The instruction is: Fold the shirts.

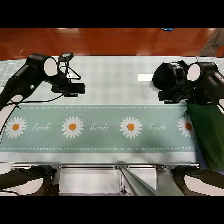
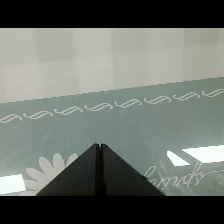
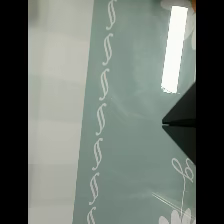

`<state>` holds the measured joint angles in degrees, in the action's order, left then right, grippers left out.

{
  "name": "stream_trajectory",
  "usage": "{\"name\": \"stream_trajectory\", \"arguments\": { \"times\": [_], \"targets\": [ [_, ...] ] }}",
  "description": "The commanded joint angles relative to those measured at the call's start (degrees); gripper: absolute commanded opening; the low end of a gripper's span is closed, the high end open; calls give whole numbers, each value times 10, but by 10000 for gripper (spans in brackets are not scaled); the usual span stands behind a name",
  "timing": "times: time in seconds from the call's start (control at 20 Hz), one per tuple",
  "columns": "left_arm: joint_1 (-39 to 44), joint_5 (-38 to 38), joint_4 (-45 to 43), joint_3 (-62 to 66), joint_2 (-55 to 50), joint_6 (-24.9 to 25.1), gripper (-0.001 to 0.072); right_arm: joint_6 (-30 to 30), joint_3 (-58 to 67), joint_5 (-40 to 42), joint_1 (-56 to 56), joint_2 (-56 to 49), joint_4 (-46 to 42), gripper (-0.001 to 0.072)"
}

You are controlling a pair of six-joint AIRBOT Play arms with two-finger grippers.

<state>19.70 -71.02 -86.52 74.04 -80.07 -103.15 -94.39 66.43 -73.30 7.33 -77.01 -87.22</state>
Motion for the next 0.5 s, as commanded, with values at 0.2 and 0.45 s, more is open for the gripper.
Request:
{"name": "stream_trajectory", "arguments": {
  "times": [0.2, 0.45],
  "targets": [
    [-1, 58, -1, 0, -7, 10, 17, 2, 0, 142, 0, 0, -23, 31],
    [-32, 84, -116, 0, -22, -4, 500, -57, 29, 290, -16, -7, -190, 417]
  ]
}}
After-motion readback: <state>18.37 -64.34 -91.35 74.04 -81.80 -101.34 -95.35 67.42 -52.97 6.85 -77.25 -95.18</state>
